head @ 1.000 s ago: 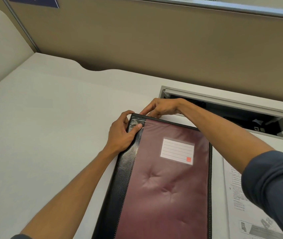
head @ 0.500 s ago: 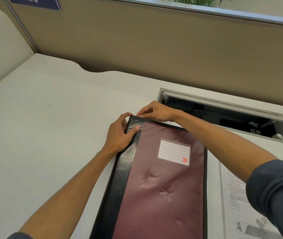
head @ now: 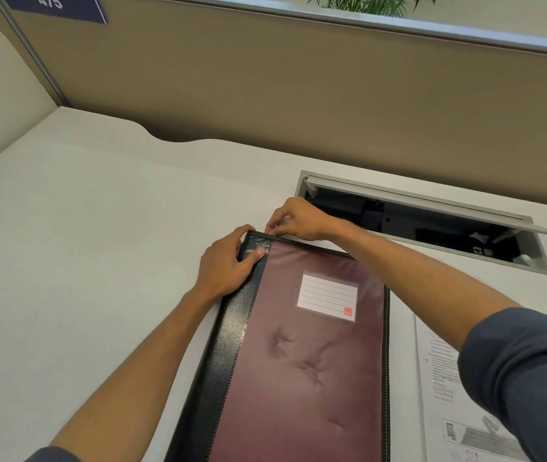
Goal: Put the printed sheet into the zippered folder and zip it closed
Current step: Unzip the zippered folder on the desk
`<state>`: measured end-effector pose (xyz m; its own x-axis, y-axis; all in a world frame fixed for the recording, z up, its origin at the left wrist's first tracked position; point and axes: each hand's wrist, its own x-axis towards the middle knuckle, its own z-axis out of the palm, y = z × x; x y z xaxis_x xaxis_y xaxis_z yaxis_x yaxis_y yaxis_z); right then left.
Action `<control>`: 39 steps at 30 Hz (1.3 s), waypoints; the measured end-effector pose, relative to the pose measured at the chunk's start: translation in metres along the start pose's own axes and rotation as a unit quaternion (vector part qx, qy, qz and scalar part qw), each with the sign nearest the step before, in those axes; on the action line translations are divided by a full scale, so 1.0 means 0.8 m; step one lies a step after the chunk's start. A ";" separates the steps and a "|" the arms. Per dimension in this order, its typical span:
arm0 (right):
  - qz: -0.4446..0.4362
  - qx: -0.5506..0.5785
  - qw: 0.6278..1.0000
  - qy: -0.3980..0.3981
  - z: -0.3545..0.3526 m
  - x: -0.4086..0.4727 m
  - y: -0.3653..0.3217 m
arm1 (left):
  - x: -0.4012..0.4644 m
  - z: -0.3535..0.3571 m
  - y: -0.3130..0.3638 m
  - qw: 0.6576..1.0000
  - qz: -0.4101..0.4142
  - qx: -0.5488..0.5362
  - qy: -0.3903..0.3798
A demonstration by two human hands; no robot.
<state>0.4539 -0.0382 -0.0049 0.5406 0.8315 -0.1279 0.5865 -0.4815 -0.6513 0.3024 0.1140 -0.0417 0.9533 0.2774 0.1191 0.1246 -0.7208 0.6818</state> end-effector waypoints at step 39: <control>-0.012 -0.068 0.997 0.022 -0.024 -0.086 0.031 | 0.010 0.029 0.039 0.983 0.111 0.125 -0.076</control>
<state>0.4428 -0.1122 0.0019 0.5493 0.8319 -0.0795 0.6747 -0.4976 -0.5451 0.3204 0.0787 -0.0361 0.9923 0.0114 0.1236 -0.0459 -0.8914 0.4508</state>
